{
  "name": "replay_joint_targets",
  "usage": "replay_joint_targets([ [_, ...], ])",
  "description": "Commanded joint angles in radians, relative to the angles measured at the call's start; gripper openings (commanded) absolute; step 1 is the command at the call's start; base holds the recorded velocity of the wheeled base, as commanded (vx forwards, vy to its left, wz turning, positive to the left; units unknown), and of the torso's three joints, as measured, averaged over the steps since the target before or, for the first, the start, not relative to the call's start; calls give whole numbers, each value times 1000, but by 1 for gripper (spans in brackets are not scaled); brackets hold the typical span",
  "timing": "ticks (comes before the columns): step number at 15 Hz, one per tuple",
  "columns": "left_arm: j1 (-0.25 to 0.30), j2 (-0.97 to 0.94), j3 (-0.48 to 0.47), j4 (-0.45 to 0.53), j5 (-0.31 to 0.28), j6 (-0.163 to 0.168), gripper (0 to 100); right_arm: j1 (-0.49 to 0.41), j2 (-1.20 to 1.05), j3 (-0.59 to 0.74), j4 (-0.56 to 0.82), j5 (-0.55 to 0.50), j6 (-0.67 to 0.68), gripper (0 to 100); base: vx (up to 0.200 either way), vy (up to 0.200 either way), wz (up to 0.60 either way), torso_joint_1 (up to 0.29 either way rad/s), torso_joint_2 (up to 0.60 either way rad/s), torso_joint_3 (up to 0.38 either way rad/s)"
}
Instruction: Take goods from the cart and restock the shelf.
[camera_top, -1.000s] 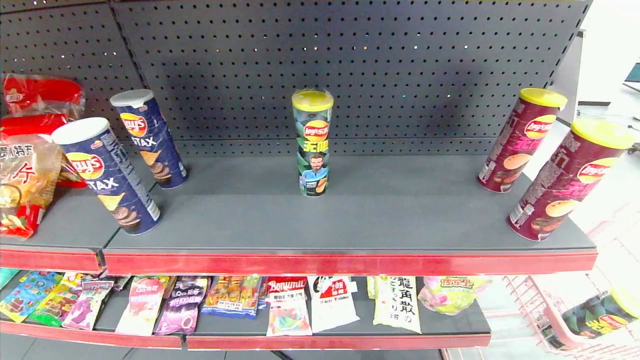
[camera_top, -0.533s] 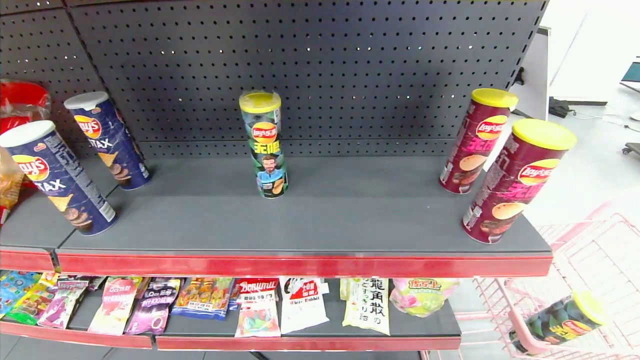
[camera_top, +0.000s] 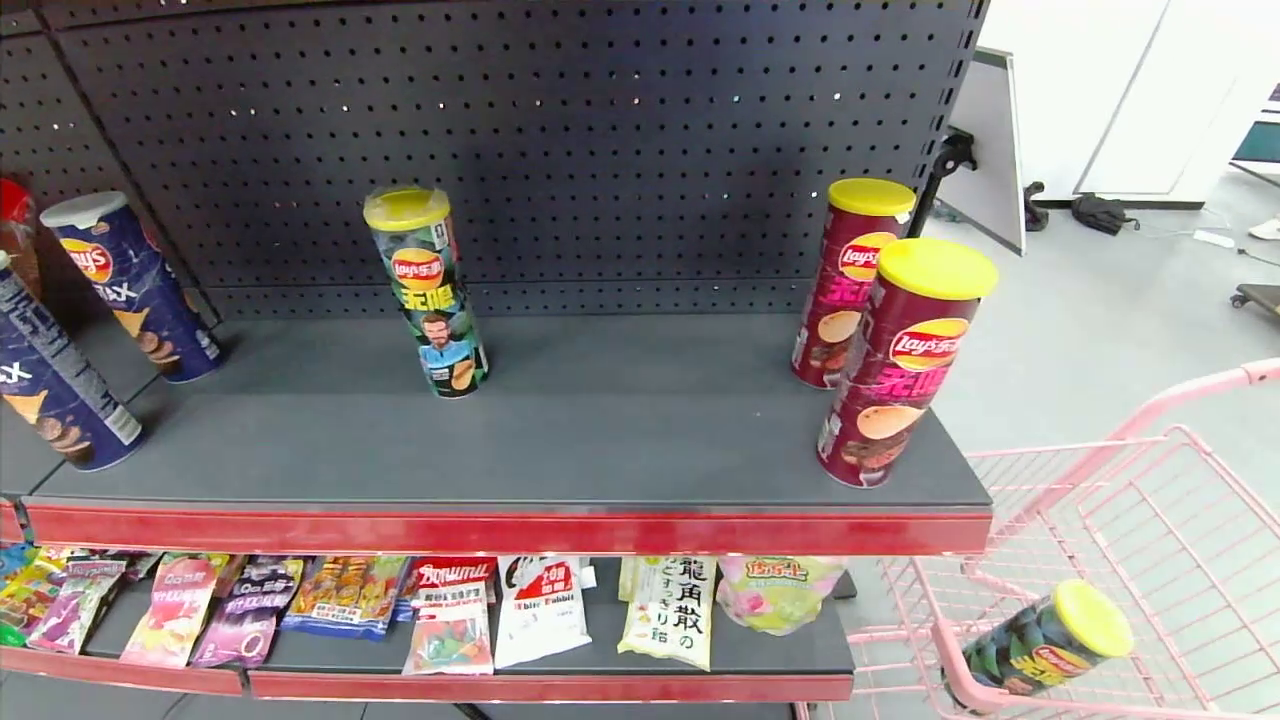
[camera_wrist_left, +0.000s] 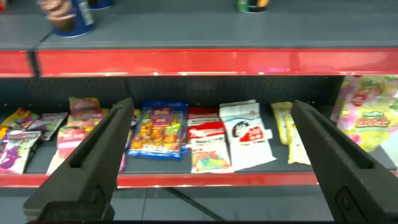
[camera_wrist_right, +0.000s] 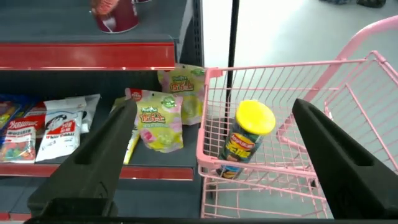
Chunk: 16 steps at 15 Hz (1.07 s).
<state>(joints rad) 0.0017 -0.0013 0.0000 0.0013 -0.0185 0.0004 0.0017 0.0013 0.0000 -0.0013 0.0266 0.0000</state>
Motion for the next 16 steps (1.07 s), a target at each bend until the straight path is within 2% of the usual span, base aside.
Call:
replay_joint_targets([
  [1,0,1,0,0,0,0,100,0,0,0,0,1,-2,100,0,0,-600,2,-2,-7],
  [8,0,1,0,0,0,0,100,0,0,0,0,1,-2,100,0,0,-600,2,2,4],
  [16,0,1,0,0,0,0,100,0,0,0,0,3,0,100,0,0,0,-13,29,17],
])
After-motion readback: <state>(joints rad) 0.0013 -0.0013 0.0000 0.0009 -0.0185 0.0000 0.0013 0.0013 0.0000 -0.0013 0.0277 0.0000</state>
